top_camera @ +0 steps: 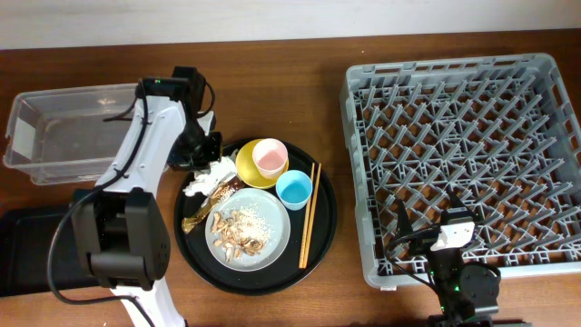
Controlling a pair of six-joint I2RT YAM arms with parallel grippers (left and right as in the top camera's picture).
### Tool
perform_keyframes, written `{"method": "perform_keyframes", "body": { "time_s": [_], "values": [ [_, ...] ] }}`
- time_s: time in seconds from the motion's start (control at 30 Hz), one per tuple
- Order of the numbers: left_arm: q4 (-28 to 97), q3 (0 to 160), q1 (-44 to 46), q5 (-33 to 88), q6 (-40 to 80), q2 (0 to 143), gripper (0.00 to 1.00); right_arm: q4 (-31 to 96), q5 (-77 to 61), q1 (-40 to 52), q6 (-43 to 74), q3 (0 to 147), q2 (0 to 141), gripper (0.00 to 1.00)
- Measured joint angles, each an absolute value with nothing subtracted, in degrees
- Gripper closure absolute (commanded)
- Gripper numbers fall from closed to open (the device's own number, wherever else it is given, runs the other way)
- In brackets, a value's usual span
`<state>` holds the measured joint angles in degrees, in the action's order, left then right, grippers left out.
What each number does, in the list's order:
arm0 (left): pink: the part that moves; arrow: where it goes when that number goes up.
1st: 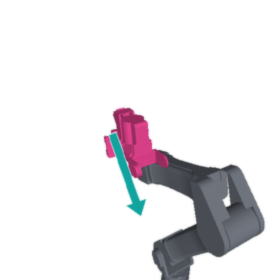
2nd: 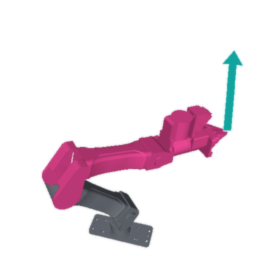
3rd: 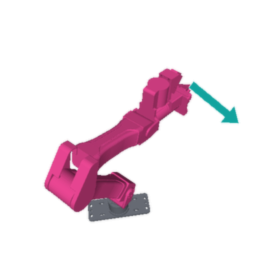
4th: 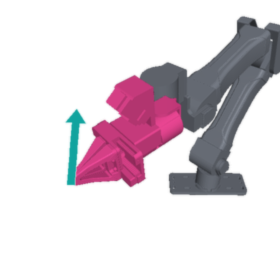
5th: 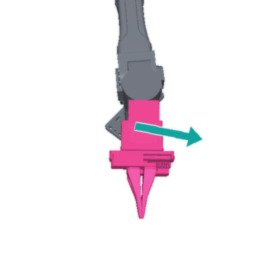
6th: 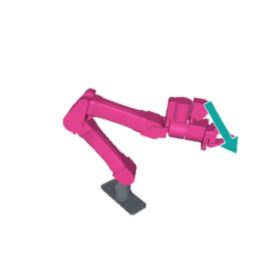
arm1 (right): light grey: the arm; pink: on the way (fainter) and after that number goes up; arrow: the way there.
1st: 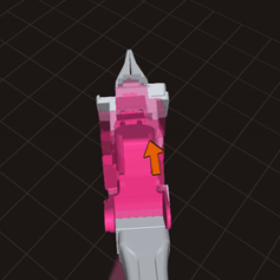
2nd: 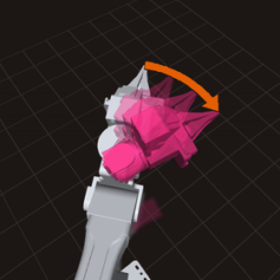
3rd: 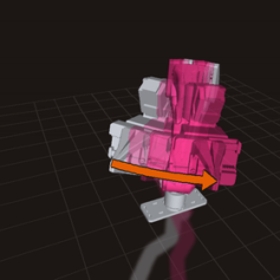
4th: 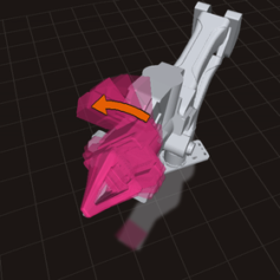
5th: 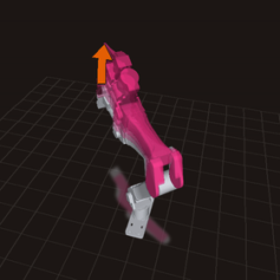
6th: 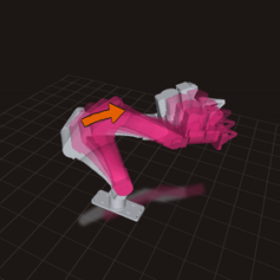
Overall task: Sort waste into correct bins and load items into the dishwasher rack
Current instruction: 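Grasp the crumpled tissue with the left gripper and lift it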
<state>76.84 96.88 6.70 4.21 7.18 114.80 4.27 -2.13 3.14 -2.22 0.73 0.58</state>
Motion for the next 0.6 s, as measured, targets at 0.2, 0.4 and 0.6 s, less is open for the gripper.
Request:
{"method": "perform_keyframes", "body": {
  "time_s": [0.2,0.4,0.6],
  "values": [
    [80.0,100.4,6.7,4.2,7.2,114.8,0.99,4.3,-2.1,3.1,-2.2,0.7,0.6,0.02],
    [84.8,104.9,5.5,4.3,7.2,114.9,0.99,4.3,-2.1,3.1,-2.2,0.7,0.6,0.02],
    [85.7,106.0,3.6,4.3,7.2,114.9,0.99,4.3,-2.1,3.1,-2.2,0.7,0.6,0.02]
  ]
}}
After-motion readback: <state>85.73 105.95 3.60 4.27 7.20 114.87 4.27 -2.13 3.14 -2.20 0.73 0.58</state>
